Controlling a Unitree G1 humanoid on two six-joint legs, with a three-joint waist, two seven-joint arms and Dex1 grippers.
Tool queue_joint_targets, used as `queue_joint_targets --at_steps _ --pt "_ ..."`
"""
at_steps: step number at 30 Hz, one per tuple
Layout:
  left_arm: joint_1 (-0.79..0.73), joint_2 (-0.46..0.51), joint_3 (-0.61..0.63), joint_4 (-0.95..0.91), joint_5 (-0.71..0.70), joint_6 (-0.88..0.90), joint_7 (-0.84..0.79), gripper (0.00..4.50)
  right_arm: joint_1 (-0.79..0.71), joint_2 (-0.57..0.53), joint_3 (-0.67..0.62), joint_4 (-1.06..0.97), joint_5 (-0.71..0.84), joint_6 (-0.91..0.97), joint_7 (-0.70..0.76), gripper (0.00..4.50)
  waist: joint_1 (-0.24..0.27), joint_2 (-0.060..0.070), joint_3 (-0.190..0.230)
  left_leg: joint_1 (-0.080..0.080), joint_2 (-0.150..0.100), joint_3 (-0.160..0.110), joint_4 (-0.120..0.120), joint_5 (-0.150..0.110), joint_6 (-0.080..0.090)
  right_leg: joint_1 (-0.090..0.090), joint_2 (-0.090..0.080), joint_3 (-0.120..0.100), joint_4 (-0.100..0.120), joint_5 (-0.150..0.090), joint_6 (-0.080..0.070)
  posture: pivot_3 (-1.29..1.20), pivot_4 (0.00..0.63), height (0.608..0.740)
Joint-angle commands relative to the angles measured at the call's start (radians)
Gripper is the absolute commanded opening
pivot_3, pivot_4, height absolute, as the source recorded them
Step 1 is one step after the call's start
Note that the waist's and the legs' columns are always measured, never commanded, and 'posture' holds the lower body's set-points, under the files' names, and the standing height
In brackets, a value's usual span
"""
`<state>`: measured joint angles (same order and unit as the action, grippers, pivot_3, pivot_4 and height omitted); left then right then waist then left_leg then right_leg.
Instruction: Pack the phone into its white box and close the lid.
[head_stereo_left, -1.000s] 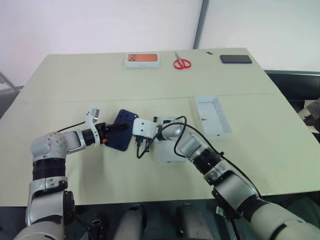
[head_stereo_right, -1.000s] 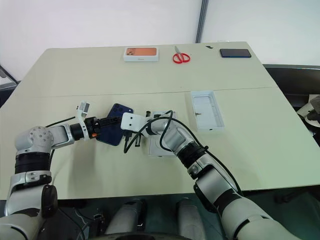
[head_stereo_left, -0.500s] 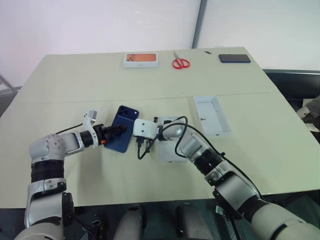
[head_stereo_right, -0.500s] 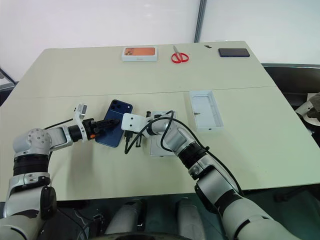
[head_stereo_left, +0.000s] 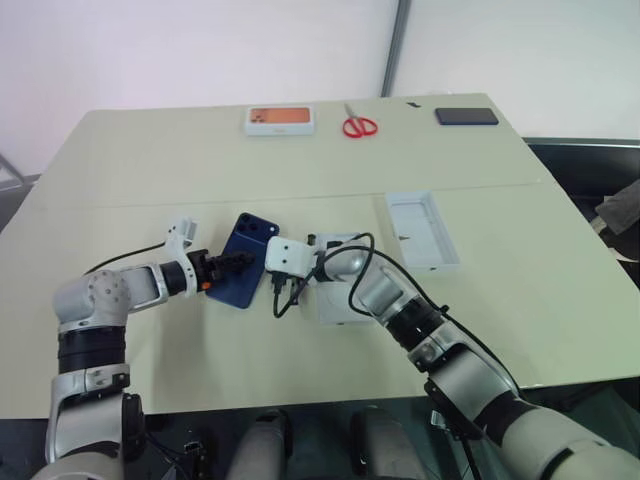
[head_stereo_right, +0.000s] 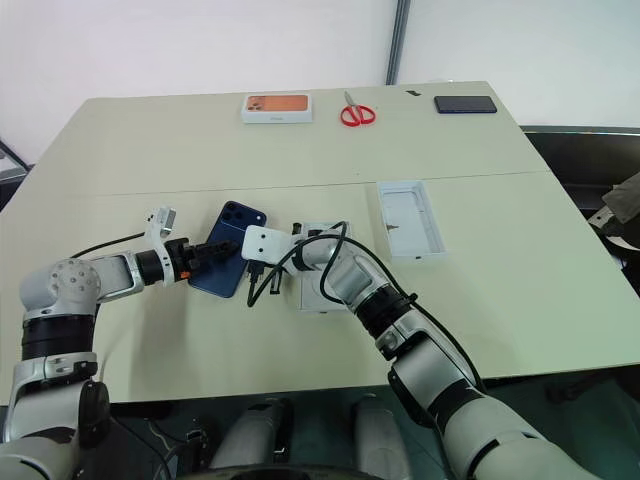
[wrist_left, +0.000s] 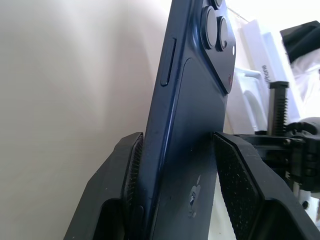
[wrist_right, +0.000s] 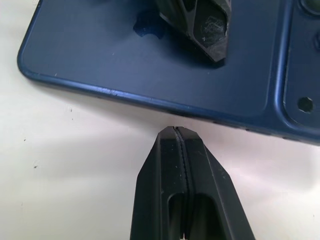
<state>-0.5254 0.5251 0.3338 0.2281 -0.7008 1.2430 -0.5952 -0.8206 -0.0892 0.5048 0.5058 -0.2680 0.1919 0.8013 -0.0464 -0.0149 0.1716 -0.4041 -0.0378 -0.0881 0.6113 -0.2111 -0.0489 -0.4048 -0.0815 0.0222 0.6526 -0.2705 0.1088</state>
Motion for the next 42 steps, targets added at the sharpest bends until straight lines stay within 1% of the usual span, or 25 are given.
queue_joint_targets --at_steps 1,4,6,8,9,10,13,16,18,22,25,30,32,34,39,41,42 --pt "-0.003 -0.016 0.1 -0.013 -0.023 0.101 0.105 2.19 0.005 0.003 -0.003 -0.034 0.005 0.005 0.005 0.0 -0.001 0.0 0.0 0.0 0.0 0.0 0.0 0.0 0.0 0.0 0.0 0.0 0.0 0.0 0.0 0.0 0.15 0.74" --pt "0.025 -0.063 0.136 -0.096 -0.065 0.2 0.151 2.19 0.007 0.002 -0.001 -0.028 0.002 0.001 0.004 0.0 0.0 0.0 0.0 0.0 0.0 0.0 0.0 0.0 0.0 0.0 0.0 0.0 0.0 0.0 0.0 0.0 0.15 0.74" --pt "0.04 -0.089 0.162 -0.145 -0.074 0.245 0.189 2.79 0.006 0.001 0.0 -0.026 0.001 -0.001 0.003 0.0 0.001 0.0 0.0 -0.001 0.0 0.0 0.0 0.0 0.0 0.0 0.0 0.0 0.0 0.0 0.0 0.0 0.15 0.74" --pt "0.047 -0.106 0.176 -0.176 -0.072 0.262 0.213 3.61 0.006 0.0 -0.001 -0.025 0.002 -0.002 0.004 0.0 0.002 0.0 0.0 0.0 0.0 0.0 0.0 0.0 0.0 0.0 0.0 0.0 0.0 0.0 0.0 0.0 0.15 0.74" --pt "0.051 -0.114 0.185 -0.192 -0.081 0.272 0.218 4.13 0.005 0.0 -0.002 -0.026 0.003 -0.001 0.004 0.0 0.002 0.0 0.0 0.0 0.0 0.0 0.0 0.0 0.0 0.0 0.0 0.0 0.0 0.0 0.0 0.0 0.15 0.74" --pt "0.052 -0.122 0.197 -0.203 -0.087 0.286 0.224 4.47 0.005 0.0 -0.003 -0.027 0.004 0.0 0.004 0.0 0.002 0.0 0.0 0.0 0.0 0.0 0.0 0.0 0.0 0.0 0.0 0.0 0.0 0.0 0.0 0.0 0.15 0.74" --pt "0.067 -0.101 0.167 -0.241 -0.078 0.273 0.222 4.47 0.004 0.0 -0.002 -0.026 0.006 0.001 0.009 0.0 0.001 0.0 0.0 0.0 0.0 0.0 0.0 0.0 0.0 0.0 0.0 0.0 0.0 0.0 0.0 0.0 0.15 0.74" --pt "0.069 -0.053 0.155 -0.211 -0.074 0.216 0.176 4.47 0.003 0.003 -0.003 -0.024 0.007 -0.001 0.008 0.0 0.001 0.0 0.0 0.0 0.0 0.0 0.0 0.0 0.0 0.0 0.0 0.0 0.0 0.0 0.0 0.0 0.15 0.74" --pt "0.067 -0.03 0.149 -0.183 -0.08 0.211 0.152 4.47 0.003 0.004 -0.002 -0.023 0.006 -0.002 0.007 0.0 0.001 0.0 0.0 0.0 0.0 0.001 0.0 0.0 0.0 0.0 0.0 0.0 0.0 0.0 0.0 0.0 0.15 0.74" --pt "0.078 0.01 0.126 -0.228 -0.159 0.281 0.067 4.47 0.005 0.002 -0.001 -0.025 0.005 0.002 0.009 0.0 0.0 0.0 0.0 -0.001 0.0 0.0 0.0 0.0 0.0 -0.001 0.0 0.0 -0.001 0.0 0.0 0.0 0.15 0.74" --pt "0.099 0.028 0.103 -0.255 -0.162 0.254 0.036 4.47 0.007 0.001 -0.001 -0.029 0.005 0.003 0.009 0.0 0.002 0.0 0.0 -0.001 0.0 0.0 0.0 0.0 0.0 -0.001 0.0 0.0 -0.001 0.0 0.0 0.0 0.15 0.74" --pt "0.088 0.021 0.121 -0.18 -0.153 0.202 0.013 4.47 0.015 -0.001 0.003 -0.038 0.003 0.004 0.008 0.0 0.002 -0.001 0.0 -0.001 0.0 0.0 0.0 0.0 0.0 -0.001 0.0 0.0 -0.001 0.0 0.0 0.0 0.15 0.74" --pt "0.098 0.031 0.097 -0.162 -0.129 0.156 0.001 4.47 0.016 0.0 0.005 -0.042 0.003 0.006 0.01 0.0 0.002 -0.001 0.0 -0.001 0.0 0.0 0.0 0.0 0.0 -0.001 0.0 0.0 -0.001 0.0 0.0 0.0 0.15 0.74" --pt "0.084 0.018 0.119 -0.123 -0.15 0.156 -0.008 4.47 0.018 0.001 0.004 -0.046 0.005 0.01 0.012 0.0 0.002 -0.001 0.0 -0.001 0.0 0.0 0.0 0.0 0.0 -0.001 -0.001 0.0 -0.001 0.0 0.0 0.0 0.15 0.74" --pt "0.087 0.017 0.098 -0.118 -0.167 0.153 -0.041 4.47 0.021 -0.003 0.006 -0.056 0.006 0.016 0.019 0.0 0.002 -0.001 0.0 -0.001 0.0 0.0 0.0 0.0 0.0 -0.001 -0.001 0.0 -0.001 0.0 0.0 0.0 0.15 0.74" --pt "0.086 0.017 0.098 -0.122 -0.175 0.161 -0.047 3.94 0.021 -0.006 0.006 -0.055 0.005 0.015 0.019 0.0 0.002 -0.001 0.0 -0.001 0.0 0.0 0.0 0.0 0.0 -0.001 -0.001 0.0 -0.001 0.0 0.0 0.0 0.15 0.74" --pt "0.084 0.017 0.101 -0.121 -0.173 0.162 -0.043 3.59 0.022 -0.006 0.006 -0.056 0.005 0.015 0.019 0.0 0.002 -0.001 0.0 -0.002 0.0 0.0 0.0 0.0 0.0 -0.001 -0.001 0.0 -0.001 0.0 0.0 0.0 0.15 0.74"
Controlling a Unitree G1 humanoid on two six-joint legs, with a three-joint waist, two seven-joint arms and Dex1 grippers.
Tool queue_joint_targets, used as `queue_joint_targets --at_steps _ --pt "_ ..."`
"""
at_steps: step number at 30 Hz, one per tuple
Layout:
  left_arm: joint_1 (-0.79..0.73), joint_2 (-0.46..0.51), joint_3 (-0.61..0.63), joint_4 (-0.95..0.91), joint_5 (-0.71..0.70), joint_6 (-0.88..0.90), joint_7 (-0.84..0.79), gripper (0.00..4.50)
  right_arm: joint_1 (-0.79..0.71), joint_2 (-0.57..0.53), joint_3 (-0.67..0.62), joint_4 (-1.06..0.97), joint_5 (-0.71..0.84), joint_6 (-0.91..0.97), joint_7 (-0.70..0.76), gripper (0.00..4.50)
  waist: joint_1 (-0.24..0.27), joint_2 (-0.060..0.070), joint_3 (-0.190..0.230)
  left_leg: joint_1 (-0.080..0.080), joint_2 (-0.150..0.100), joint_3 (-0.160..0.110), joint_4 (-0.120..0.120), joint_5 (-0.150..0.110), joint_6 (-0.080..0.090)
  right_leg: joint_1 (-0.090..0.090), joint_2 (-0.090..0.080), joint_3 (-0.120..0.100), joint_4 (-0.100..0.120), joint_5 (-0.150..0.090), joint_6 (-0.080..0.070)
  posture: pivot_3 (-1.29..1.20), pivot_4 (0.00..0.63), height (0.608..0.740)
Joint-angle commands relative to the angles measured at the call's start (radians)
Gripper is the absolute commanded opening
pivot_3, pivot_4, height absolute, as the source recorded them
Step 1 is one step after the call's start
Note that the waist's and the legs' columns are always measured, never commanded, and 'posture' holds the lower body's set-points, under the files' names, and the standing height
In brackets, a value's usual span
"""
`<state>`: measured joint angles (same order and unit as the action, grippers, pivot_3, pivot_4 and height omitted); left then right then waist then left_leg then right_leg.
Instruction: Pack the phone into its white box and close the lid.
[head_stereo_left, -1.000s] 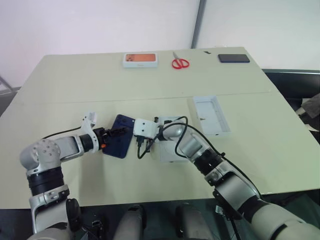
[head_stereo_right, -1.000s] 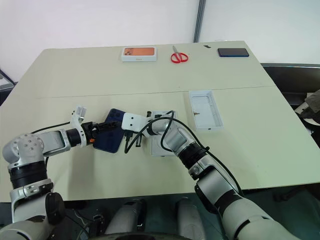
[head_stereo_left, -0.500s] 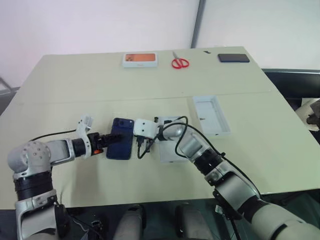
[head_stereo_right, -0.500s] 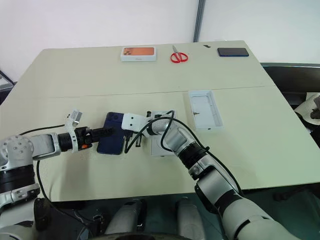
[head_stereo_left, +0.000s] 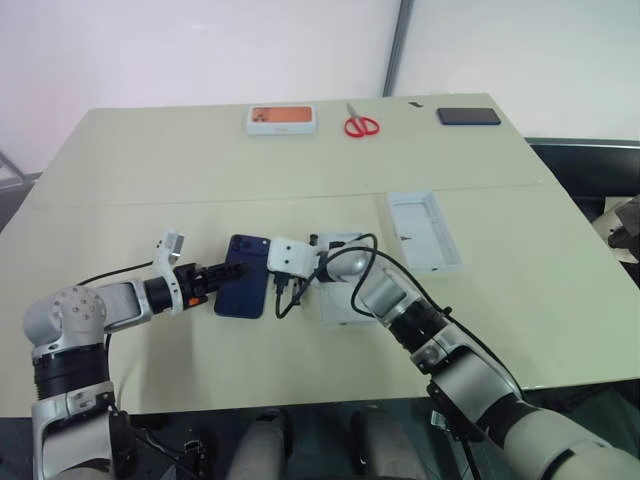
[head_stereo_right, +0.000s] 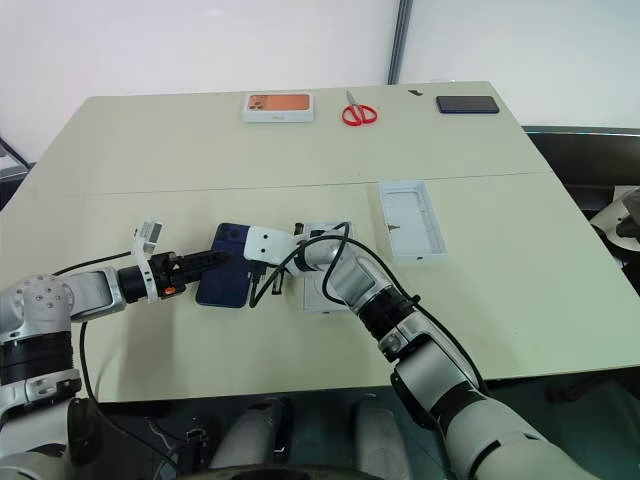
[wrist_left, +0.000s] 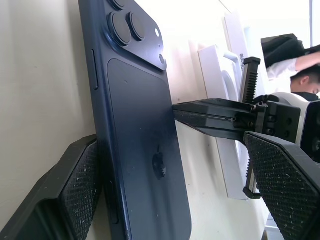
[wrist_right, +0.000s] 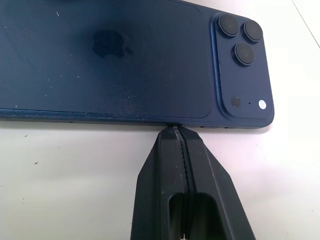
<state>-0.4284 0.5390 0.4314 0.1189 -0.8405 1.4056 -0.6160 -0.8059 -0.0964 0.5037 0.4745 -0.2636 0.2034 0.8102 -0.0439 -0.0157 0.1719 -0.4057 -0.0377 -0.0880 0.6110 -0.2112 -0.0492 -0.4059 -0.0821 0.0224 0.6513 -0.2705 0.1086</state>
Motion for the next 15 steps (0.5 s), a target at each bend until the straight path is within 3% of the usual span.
queue_joint_targets --at_steps 1,4,15 --pt "-0.014 0.001 0.007 -0.01 -0.034 0.0 -0.02 3.12 0.007 0.001 0.007 -0.025 0.0 0.005 0.01 0.0 0.0 0.0 0.0 0.0 0.0 0.0 0.0 0.0 0.0 0.0 0.0 0.0 0.0 0.0 0.0 0.0 0.15 0.74" --pt "-0.005 0.008 -0.003 -0.013 -0.025 -0.008 -0.022 1.61 0.01 0.002 0.007 -0.03 -0.001 0.008 0.007 0.0 0.0 0.0 0.0 0.0 0.0 0.0 0.0 0.0 0.0 0.0 0.0 0.0 0.0 0.0 0.0 0.0 0.15 0.74" --pt "-0.008 0.01 0.023 0.01 -0.028 0.005 -0.011 1.61 0.017 0.003 0.011 -0.037 -0.002 0.009 0.008 0.0 0.0 0.0 0.0 0.0 0.0 0.0 0.0 0.0 0.0 0.0 0.0 0.0 0.0 0.0 0.0 0.0 0.15 0.74"
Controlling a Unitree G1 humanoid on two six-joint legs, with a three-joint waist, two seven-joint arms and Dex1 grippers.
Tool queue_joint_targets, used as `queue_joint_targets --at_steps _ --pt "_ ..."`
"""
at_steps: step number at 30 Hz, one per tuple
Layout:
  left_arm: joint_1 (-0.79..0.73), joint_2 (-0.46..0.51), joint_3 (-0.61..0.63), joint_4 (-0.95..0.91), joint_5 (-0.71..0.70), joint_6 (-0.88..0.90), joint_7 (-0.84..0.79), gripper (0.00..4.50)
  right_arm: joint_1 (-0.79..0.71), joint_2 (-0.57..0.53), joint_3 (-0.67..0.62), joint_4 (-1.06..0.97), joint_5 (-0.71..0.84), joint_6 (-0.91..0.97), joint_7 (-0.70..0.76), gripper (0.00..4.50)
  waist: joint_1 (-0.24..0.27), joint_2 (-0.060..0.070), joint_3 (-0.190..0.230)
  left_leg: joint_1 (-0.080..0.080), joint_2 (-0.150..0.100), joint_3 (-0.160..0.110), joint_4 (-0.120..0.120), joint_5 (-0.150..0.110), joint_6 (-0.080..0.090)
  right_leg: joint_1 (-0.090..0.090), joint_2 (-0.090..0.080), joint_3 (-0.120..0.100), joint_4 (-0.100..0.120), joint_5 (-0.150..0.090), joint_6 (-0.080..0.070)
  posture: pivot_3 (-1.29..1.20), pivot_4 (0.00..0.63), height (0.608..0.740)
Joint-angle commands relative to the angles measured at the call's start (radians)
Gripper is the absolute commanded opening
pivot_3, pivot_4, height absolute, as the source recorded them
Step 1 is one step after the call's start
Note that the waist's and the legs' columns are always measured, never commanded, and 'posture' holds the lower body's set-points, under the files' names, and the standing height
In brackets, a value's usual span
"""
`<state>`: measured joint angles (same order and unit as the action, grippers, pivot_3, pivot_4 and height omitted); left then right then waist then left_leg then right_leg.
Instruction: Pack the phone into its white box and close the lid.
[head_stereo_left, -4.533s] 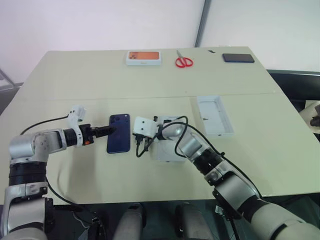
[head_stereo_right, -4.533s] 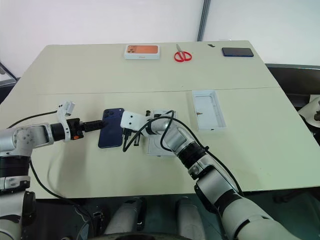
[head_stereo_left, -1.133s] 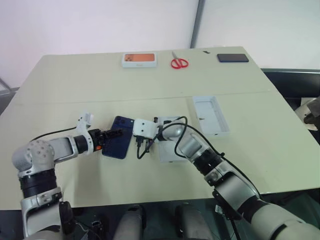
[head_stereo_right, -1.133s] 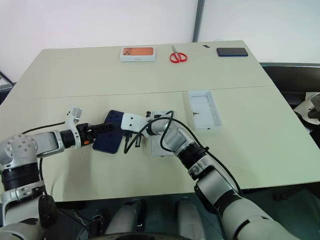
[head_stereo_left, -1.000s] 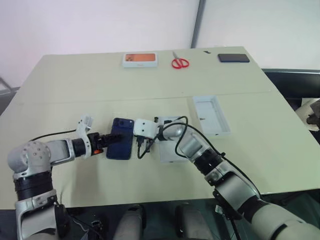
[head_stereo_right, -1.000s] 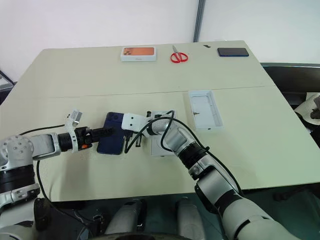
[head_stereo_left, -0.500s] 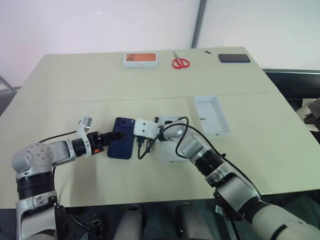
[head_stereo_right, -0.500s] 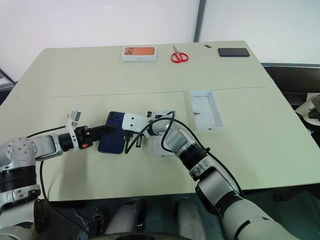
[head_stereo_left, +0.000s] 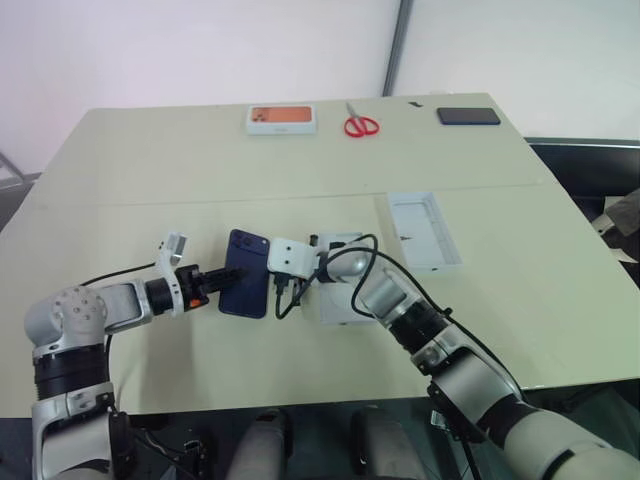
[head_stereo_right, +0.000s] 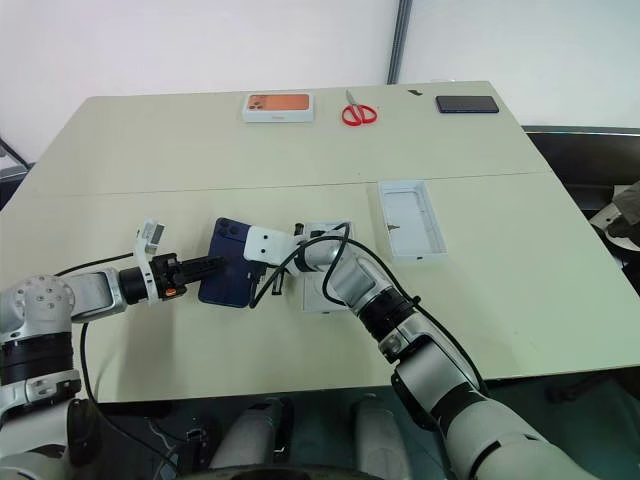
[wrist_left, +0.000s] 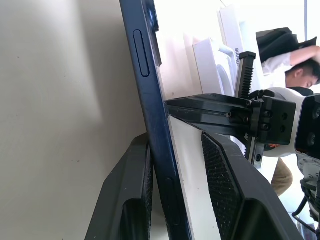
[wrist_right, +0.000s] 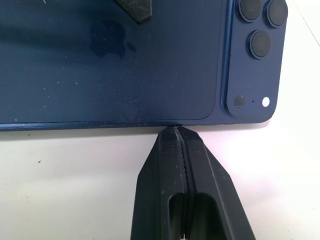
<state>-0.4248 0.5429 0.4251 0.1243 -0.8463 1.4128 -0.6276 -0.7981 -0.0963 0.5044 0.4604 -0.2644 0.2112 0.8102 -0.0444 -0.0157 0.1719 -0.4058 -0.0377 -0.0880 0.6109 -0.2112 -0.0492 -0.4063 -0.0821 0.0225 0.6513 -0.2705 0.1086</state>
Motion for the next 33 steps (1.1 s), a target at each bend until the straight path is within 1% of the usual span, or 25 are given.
queue_joint_targets --at_steps 1,4,10,13,15,19,26,28,33 --pt "-0.016 0.001 0.027 0.012 -0.019 -0.004 0.005 1.61 0.01 0.002 0.01 -0.024 -0.001 0.001 0.008 0.0 0.0 0.0 0.0 0.0 0.0 0.0 0.0 0.0 0.0 0.0 0.0 0.0 0.0 0.0 0.0 0.0 0.15 0.74" --pt "-0.03 -0.008 -0.003 0.029 0.004 -0.019 0.023 1.61 0.011 0.002 0.01 -0.024 -0.001 0.002 0.007 0.0 0.0 0.0 0.0 0.0 0.0 0.0 0.0 0.0 0.0 0.0 0.0 0.0 0.0 0.0 0.0 0.0 0.15 0.74" --pt "-0.068 -0.033 -0.001 0.052 -0.011 -0.01 0.036 1.61 0.012 0.002 0.007 -0.029 0.001 0.005 0.006 0.0 0.0 0.0 0.0 0.0 0.0 0.0 0.0 0.0 0.0 0.0 0.0 0.0 0.0 0.0 0.0 0.0 0.15 0.74" --pt "-0.074 -0.041 -0.006 0.057 -0.009 -0.008 0.038 0.77 0.012 0.001 0.007 -0.03 0.0 0.005 0.004 0.0 0.0 0.0 0.0 0.0 0.0 0.0 0.0 0.0 0.0 0.0 0.0 0.0 0.0 0.0 0.0 0.0 0.15 0.74" --pt "-0.073 -0.039 -0.011 0.056 -0.007 -0.009 0.038 0.05 0.013 0.001 0.006 -0.033 0.0 0.009 0.004 0.0 0.001 0.0 0.0 0.0 0.0 0.0 0.0 0.0 0.0 0.0 0.0 0.0 0.0 0.0 0.0 0.0 0.15 0.74" --pt "-0.057 -0.028 -0.033 0.058 0.01 -0.02 0.034 0.05 0.018 -0.002 0.007 -0.036 -0.002 0.009 0.003 0.0 0.001 0.0 0.0 0.0 0.0 0.0 0.0 0.0 0.0 0.0 0.0 0.0 0.0 0.0 0.0 0.0 0.15 0.74" --pt "-0.046 -0.034 0.0 0.058 0.005 -0.025 0.05 0.05 0.003 0.002 -0.005 -0.022 0.001 -0.001 -0.007 0.0 0.0 0.0 0.0 0.0 0.0 0.0 0.0 0.0 0.0 0.0 0.0 0.0 0.0 0.0 0.0 0.0 0.15 0.74" --pt "-0.053 -0.052 0.059 0.068 -0.042 0.005 0.054 0.05 -0.004 0.003 -0.027 -0.024 0.017 0.006 -0.013 0.0 0.0 0.0 0.0 0.0 0.0 0.0 0.0 0.0 0.0 0.0 0.0 0.0 0.0 0.0 0.0 0.0 0.15 0.74" --pt "-0.011 -0.046 0.057 0.003 -0.061 -0.036 0.016 0.05 0.012 -0.014 -0.1 -0.068 0.094 0.012 0.002 0.0 0.0 -0.001 0.001 -0.002 0.0 0.0 0.0 0.0 0.0 -0.002 0.0 0.0 0.0 0.0 0.0 0.0 0.15 0.74"
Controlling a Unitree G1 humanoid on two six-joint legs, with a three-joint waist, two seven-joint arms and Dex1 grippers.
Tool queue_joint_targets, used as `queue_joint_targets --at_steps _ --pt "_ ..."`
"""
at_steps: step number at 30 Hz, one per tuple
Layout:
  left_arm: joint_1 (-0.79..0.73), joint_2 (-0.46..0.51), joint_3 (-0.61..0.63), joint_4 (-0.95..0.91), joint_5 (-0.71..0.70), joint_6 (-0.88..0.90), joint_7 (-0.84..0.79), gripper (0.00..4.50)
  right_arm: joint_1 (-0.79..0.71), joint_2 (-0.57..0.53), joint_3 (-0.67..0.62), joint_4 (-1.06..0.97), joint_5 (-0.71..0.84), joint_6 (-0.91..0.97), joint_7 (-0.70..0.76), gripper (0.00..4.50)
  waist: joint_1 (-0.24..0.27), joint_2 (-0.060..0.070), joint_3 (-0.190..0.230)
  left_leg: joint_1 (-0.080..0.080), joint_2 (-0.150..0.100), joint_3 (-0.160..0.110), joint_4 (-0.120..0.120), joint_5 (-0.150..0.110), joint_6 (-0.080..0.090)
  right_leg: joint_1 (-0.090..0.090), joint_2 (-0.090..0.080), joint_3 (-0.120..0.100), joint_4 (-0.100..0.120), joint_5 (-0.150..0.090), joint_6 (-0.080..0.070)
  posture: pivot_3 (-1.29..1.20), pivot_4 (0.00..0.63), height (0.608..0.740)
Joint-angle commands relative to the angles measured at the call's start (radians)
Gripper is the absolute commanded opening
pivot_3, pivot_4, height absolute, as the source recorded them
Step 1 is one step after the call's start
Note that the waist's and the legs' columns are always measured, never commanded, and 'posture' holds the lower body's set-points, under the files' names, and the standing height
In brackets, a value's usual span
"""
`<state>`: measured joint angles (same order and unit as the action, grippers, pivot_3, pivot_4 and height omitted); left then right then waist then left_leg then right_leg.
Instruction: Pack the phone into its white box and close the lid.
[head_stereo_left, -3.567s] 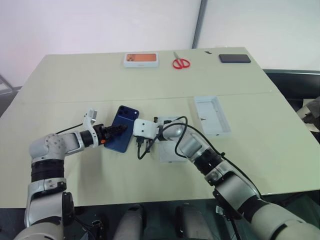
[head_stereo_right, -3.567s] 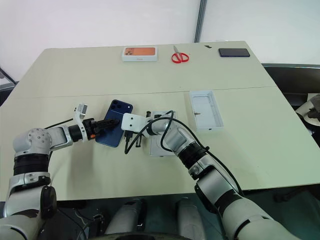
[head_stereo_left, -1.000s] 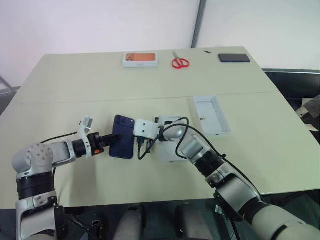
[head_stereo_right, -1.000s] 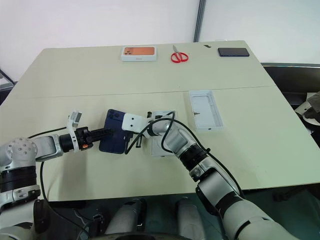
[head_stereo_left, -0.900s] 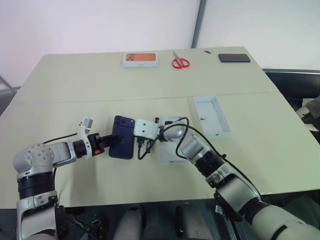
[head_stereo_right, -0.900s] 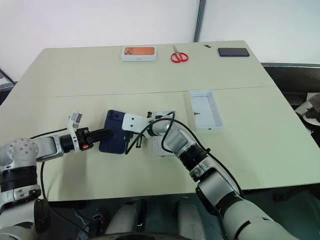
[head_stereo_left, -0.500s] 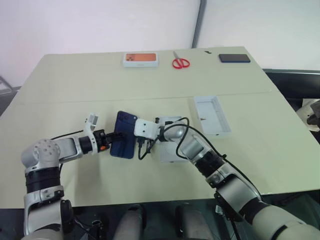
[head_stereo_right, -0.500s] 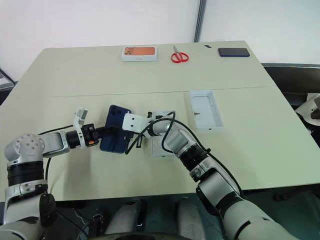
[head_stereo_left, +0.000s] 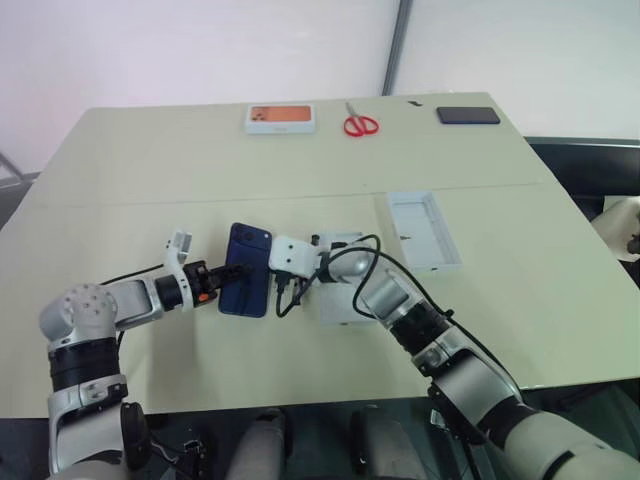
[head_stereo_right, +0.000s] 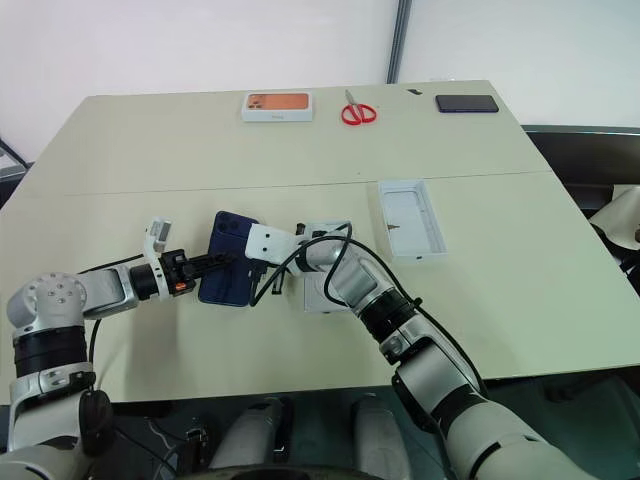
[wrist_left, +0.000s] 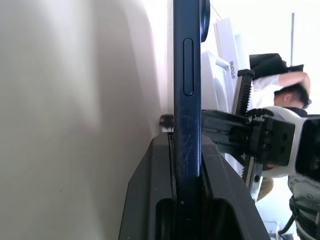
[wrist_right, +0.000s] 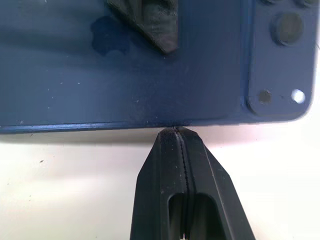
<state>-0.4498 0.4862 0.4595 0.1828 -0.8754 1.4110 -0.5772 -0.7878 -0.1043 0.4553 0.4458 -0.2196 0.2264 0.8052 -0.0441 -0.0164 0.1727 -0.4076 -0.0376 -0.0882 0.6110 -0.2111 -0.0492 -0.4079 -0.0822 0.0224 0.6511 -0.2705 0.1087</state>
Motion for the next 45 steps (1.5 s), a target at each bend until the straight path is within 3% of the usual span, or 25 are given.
queue_joint_targets --at_steps 1,3,6,7,9,15,21,27,34,37,40,45 --pt "0.017 0.007 0.03 -0.051 -0.036 -0.036 -0.03 0.05 0.011 -0.007 -0.066 -0.065 0.067 -0.002 0.009 0.0 0.0 0.0 0.0 0.0 0.0 0.0 0.0 0.0 0.0 0.0 0.0 0.0 0.0 0.0 0.0 0.0 0.15 0.74" --pt "0.014 -0.001 0.045 -0.041 -0.041 -0.043 -0.012 0.05 0.026 -0.007 -0.091 -0.088 0.101 0.004 0.016 0.0 0.001 0.0 0.0 0.0 0.0 0.0 0.0 0.0 0.0 0.0 0.0 0.0 0.0 0.0 0.0 0.0 0.15 0.74" --pt "-0.004 -0.017 0.114 -0.045 -0.1 -0.087 -0.038 0.05 0.061 -0.005 -0.194 -0.194 0.28 0.108 0.111 0.0 0.001 0.0 0.001 0.0 0.0 0.0 0.0 0.0 0.0 0.0 0.0 0.0 0.0 0.0 0.0 0.0 0.15 0.74" --pt "-0.018 -0.024 0.153 -0.013 -0.134 -0.066 -0.032 0.01 0.072 -0.02 -0.211 -0.226 0.311 0.128 0.131 0.25 0.001 -0.001 0.001 -0.001 0.0 0.0 0.0 0.0 0.0 0.0 0.0 0.0 0.0 0.0 0.0 0.0 0.15 0.74" --pt "-0.031 -0.035 0.199 0.032 -0.173 -0.039 -0.006 0.0 0.088 -0.053 -0.218 -0.262 0.326 0.14 0.146 0.9 0.001 -0.001 0.002 -0.001 0.001 0.0 0.0 0.0 0.0 0.0 0.0 0.0 0.0 0.0 0.0 0.0 0.15 0.74" --pt "0.016 -0.074 0.139 -0.075 -0.162 -0.125 0.002 0.0 0.2 -0.232 -0.197 -0.47 0.378 0.194 0.259 3.94 0.007 -0.002 0.002 -0.001 0.0 0.0 0.0 0.0 0.0 0.0 -0.002 -0.001 -0.002 0.0 0.0 0.0 0.15 0.74" --pt "0.044 -0.094 0.093 -0.123 -0.179 -0.135 0.013 0.0 0.297 -0.42 -0.17 -0.606 0.378 0.168 0.357 3.94 0.005 -0.004 0.003 -0.002 0.0 0.001 0.001 0.0 0.0 0.0 -0.002 -0.001 -0.003 0.0 0.0 0.0 0.15 0.74" --pt "0.058 -0.125 0.08 -0.136 -0.212 -0.115 0.047 0.0 0.351 -0.533 -0.12 -0.661 0.34 0.143 0.404 3.94 0.005 -0.005 0.004 -0.002 0.0 0.001 0.001 0.0 0.001 0.001 -0.002 -0.001 -0.003 0.0 0.0 0.0 0.15 0.74" --pt "0.048 -0.124 0.056 -0.143 -0.206 -0.129 0.069 0.0 0.33 -0.545 -0.074 -0.598 0.282 0.124 0.374 3.94 0.008 -0.007 0.005 -0.002 0.0 0.001 0.002 0.0 0.001 0.001 -0.001 -0.001 -0.003 0.0 0.0 0.0 0.15 0.74" --pt "0.046 -0.116 0.047 -0.143 -0.195 -0.137 0.077 0.0 0.324 -0.544 -0.068 -0.575 0.275 0.121 0.377 3.09 0.014 -0.008 0.006 -0.002 0.0 0.001 0.002 0.0 0.001 0.001 -0.002 -0.001 -0.003 0.0 0.0 0.0 0.15 0.74" --pt "0.043 -0.119 0.05 -0.136 -0.203 -0.136 0.098 0.0 0.325 -0.536 -0.064 -0.564 0.266 0.112 0.369 1.72 0.023 -0.008 0.006 -0.002 0.0 0.001 0.002 0.0 0.001 0.001 -0.002 -0.001 -0.003 0.0 0.0 0.0 0.15 0.74" --pt "0.042 -0.122 0.05 -0.14 -0.218 -0.132 0.115 0.0 0.318 -0.514 -0.058 -0.556 0.264 0.12 0.36 1.72 0.03 -0.008 0.006 -0.002 0.0 0.001 0.002 0.0 0.001 0.001 -0.002 -0.001 -0.003 0.0 0.0 0.0 0.15 0.74"
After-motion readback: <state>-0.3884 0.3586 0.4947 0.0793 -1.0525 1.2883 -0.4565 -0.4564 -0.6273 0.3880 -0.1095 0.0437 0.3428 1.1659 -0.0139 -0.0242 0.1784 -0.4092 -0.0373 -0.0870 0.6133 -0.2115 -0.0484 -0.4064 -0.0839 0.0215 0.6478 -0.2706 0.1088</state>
